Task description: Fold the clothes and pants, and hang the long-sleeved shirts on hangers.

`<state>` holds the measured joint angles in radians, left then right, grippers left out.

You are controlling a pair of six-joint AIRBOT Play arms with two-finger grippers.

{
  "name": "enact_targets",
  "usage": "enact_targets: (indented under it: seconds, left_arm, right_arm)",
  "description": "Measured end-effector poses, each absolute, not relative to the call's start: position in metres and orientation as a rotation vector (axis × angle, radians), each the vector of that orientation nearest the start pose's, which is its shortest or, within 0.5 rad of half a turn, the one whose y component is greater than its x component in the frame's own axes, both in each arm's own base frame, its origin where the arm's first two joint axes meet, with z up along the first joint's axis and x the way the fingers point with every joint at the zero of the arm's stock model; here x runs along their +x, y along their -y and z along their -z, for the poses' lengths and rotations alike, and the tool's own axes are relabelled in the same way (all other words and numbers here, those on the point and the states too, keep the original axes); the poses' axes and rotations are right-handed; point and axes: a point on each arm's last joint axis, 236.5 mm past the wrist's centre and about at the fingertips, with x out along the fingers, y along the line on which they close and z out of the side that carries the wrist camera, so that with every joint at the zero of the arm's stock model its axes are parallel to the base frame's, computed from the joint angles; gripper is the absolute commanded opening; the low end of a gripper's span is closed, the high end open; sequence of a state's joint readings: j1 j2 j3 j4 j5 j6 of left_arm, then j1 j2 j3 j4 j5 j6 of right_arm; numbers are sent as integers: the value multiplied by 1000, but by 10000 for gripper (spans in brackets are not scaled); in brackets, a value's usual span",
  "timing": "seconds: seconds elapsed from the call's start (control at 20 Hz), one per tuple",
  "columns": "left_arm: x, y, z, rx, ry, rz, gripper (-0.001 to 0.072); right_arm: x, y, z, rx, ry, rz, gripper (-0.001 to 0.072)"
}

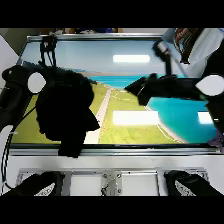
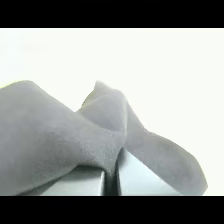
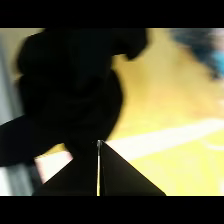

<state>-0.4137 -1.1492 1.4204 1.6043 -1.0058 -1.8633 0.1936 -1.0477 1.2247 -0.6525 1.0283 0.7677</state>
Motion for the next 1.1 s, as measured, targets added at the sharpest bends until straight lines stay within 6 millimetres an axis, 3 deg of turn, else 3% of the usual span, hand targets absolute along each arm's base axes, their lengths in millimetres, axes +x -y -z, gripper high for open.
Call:
enact_targets:
  seconds: [0.1, 0.2, 0.3, 0.4, 0.45, 0.5, 0.55, 0.65, 0.75, 0.85, 0.95, 1.1]
  left_arm:
    - [395, 229, -243, -102, -630, 417, 20]
    - [377, 280, -278, -101, -542, 546, 21]
    - [367, 324, -289, -90, -512, 636, 21]
    - [367, 363, -282, -70, -515, 694, 22]
    - [370, 381, -271, -59, -530, 711, 116]
    - [374, 395, -260, -48, -547, 723, 481]
    - [379, 410, -247, -41, -568, 733, 719]
    - [392, 419, -226, -33, -622, 721, 716]
    - [411, 401, -216, -36, -678, 670, 717]
    - [434, 357, -201, -41, -751, 574, 717]
    - [449, 289, -171, -52, -856, 440, 718]
    - [439, 194, -102, -129, -1053, 261, 718]
  right_arm:
    - [375, -184, -232, 35, -497, -792, 24]
    - [387, -140, -244, 98, -481, -646, 24]
    - [393, -106, -253, 156, -467, -539, 24]
    - [395, -84, -258, 195, -458, -471, 24]
    - [395, -77, -260, 206, -454, -449, 24]
    - [396, -73, -261, 216, -451, -435, 24]
    - [396, -69, -262, 225, -450, -423, 25]
    - [396, -64, -262, 231, -450, -408, 24]
    - [396, -60, -261, 223, -453, -391, 24]
    - [396, -56, -258, 213, -460, -380, 25]
    - [394, -56, -255, 205, -477, -380, 25]
    - [391, -58, -247, 200, -507, -390, 25]
